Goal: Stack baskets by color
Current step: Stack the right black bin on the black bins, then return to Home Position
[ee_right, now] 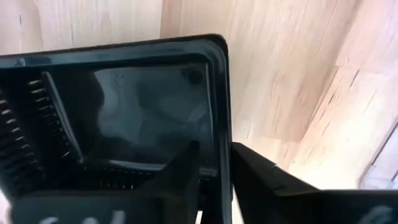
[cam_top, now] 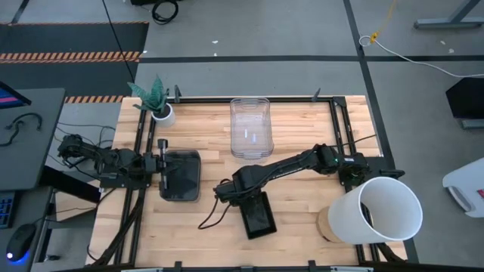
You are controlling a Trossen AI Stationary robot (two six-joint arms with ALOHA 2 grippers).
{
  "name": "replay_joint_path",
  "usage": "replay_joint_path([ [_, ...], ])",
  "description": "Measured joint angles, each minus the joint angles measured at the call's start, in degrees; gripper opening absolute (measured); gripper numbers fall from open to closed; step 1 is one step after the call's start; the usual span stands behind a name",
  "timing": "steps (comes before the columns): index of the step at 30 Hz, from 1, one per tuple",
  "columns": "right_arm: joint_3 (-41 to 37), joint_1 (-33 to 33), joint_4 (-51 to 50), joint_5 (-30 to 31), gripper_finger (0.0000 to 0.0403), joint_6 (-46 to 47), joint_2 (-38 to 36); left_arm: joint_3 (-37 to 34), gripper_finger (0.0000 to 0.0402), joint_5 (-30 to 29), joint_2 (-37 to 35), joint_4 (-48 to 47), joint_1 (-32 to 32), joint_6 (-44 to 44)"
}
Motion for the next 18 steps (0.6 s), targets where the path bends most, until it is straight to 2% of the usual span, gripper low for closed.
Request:
replay_joint_path([
  [4,-0.55,-0.04,-0.89,0.07,0.0130,-0.40,-0.29,0.00,0.0030,-0.01,0.00,0.01,0.00,0.02],
  [7,-0.55,-0.02,-0.79,1.14,0.0148,-0.62,-2.13,0.00,0.0028,-0.01,0.00,0.01,0.00,0.00],
  [10,-0.54,0.00,0.57,3.92,0.0154,-1.04,-4.16,0.00,0.0031,0.00,0.00,0.01,0.00,0.00],
  [14,-1.28,0.61,2.98,11.90,0.0154,-0.59,-4.85,0.00,0.0037,-0.02,0.00,0.01,0.00,0.01],
  [18,-5.88,0.98,7.88,12.50,0.0154,-1.42,-4.85,0.00,0.0038,0.00,0.00,0.01,0.00,0.00],
])
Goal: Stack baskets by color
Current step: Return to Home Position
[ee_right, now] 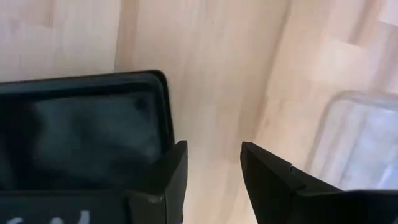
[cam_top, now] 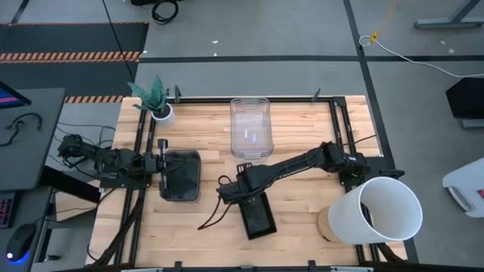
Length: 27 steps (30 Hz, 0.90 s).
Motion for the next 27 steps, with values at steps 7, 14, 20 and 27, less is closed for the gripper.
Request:
replay_joint_path([
  [7,-4.25,0.00,0.64,2.49,0.0153,0.61,-1.08,0.00,0.0028,-0.01,0.00,0.00,0.00,0.00],
  [14,-9.71,0.86,4.66,6.07,0.0153,3.38,-11.94,0.00,0.0035,-0.02,0.00,0.00,0.00,0.00],
  [20,-31.27,1.44,25.57,4.74,0.0153,2.97,-24.83,0.00,0.0037,0.00,0.00,0.00,0.02,0.02],
  [27,-55.40,1.22,46.87,4.37,0.0153,7.16,-40.11,0.00,0.0028,-0.02,0.00,0.00,0.02,0.02],
])
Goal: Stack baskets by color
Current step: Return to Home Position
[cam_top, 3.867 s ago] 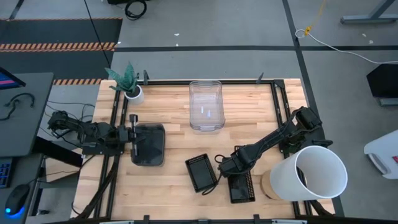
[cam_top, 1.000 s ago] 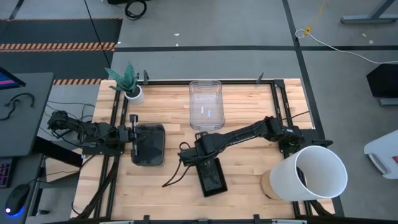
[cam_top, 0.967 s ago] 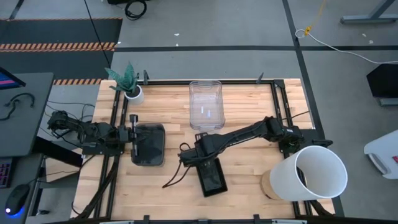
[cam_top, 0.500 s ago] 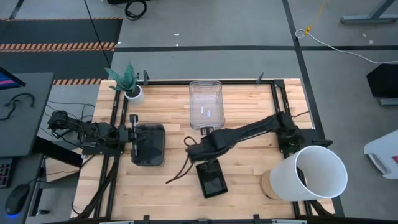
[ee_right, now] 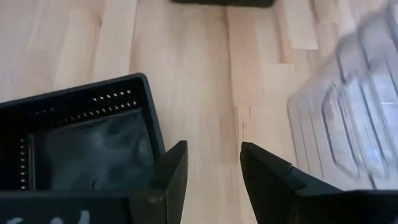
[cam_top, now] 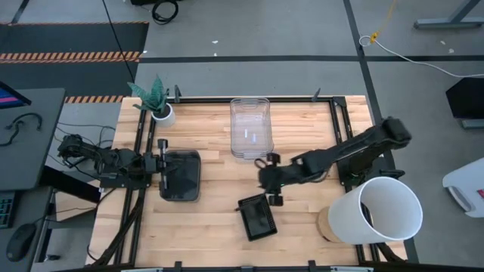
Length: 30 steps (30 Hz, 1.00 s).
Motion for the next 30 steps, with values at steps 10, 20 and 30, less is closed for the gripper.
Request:
replay_joint_path([
  [10,-26.38,2.30,22.73,4.60,0.0153,4.87,-21.76,0.00,0.0039,0.00,0.00,0.00,-0.01,0.00],
  [20,-44.77,2.31,37.69,6.41,0.0153,4.88,-41.05,0.00,0.0029,0.00,0.00,0.00,0.00,-0.01],
  [30,-57.16,1.77,46.85,6.43,0.0153,2.81,-54.22,0.00,0.0038,0.00,0.00,0.00,-0.01,0.00],
])
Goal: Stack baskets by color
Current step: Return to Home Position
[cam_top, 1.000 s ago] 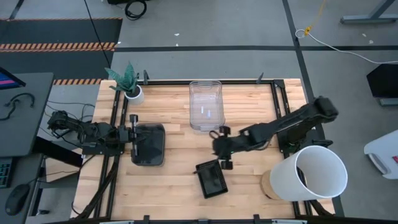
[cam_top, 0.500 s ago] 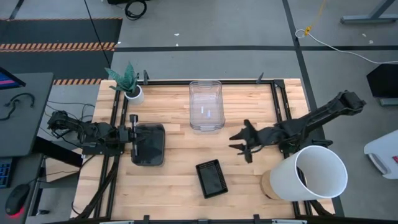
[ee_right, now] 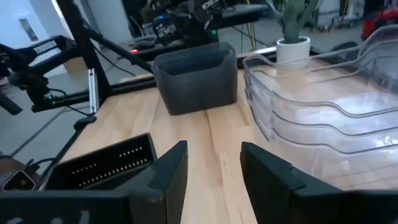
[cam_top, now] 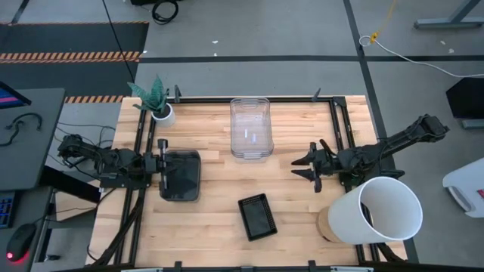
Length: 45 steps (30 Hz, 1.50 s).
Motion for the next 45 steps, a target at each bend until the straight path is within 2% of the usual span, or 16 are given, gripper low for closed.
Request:
replay_joint_path([
  [7,-7.81,-0.10,6.50,-0.09,0.0153,-3.36,-6.69,0.00,0.0034,0.01,0.00,-0.01,0.02,-0.02],
  [14,-7.74,-1.14,5.59,0.06,0.0153,-5.78,-10.38,0.00,0.0032,0.00,0.00,0.02,0.02,0.00],
  [17,-7.74,-1.13,5.94,3.96,0.0151,-6.48,-11.43,0.00,0.0037,0.00,0.00,0.02,0.02,0.00],
  [19,-7.74,-1.14,5.95,5.76,0.0150,-4.91,-11.63,0.00,0.0038,0.00,0.00,0.02,0.02,0.00],
  [23,-7.74,-1.13,5.85,5.30,0.0151,-2.74,-11.61,0.00,0.0036,0.00,0.00,0.02,0.02,0.00],
  [45,-7.74,-1.14,5.86,5.29,0.0149,-2.68,-11.59,0.00,0.0033,0.00,0.00,0.02,0.00,0.00],
])
